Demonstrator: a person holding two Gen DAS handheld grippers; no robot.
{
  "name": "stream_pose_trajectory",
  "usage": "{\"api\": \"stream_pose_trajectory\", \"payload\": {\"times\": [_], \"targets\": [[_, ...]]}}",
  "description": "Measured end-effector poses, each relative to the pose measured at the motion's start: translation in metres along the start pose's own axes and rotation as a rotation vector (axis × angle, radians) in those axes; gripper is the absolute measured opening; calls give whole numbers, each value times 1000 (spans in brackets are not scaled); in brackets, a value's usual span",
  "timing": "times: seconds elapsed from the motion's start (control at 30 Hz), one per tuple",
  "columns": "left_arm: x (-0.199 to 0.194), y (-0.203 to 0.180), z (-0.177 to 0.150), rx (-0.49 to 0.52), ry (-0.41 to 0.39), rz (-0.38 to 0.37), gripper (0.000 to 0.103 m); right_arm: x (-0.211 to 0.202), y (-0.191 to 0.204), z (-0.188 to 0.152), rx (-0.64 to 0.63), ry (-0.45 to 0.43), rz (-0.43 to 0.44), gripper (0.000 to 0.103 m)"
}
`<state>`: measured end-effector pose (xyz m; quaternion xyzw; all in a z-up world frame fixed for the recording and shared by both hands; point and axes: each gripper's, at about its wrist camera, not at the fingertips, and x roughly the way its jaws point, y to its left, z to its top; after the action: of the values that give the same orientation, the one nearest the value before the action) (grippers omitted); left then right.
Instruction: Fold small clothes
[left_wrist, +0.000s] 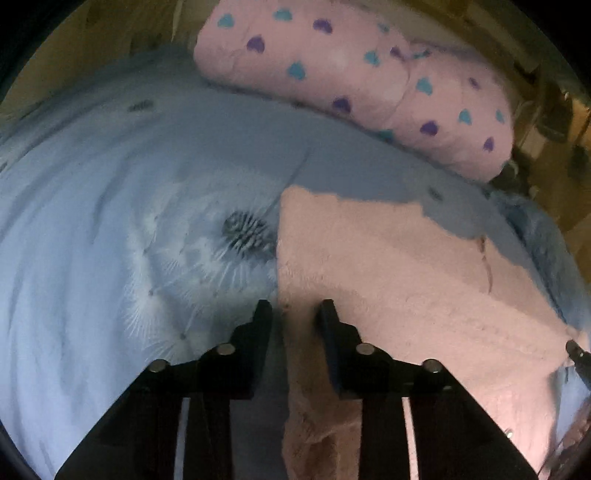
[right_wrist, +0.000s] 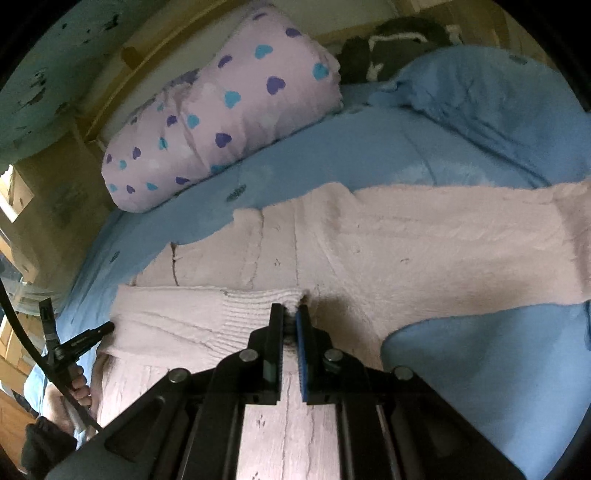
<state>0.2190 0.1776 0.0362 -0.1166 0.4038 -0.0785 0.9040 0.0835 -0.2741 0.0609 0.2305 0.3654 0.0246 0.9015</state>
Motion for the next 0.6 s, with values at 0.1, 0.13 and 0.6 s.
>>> {"api": "stream_pose_trajectory", "payload": {"times": [0.1, 0.13, 0.6], "targets": [[-12, 6, 2, -58, -54, 50, 7, -6, -1, 2, 31, -14, -12, 7], [-19, 5, 2, -70, -74, 84, 7, -3, -1, 4, 33, -15, -19, 7], [-43, -101, -26, 51, 1, 0, 7, -13, -45, -5, -19, 207, -207, 50]]}}
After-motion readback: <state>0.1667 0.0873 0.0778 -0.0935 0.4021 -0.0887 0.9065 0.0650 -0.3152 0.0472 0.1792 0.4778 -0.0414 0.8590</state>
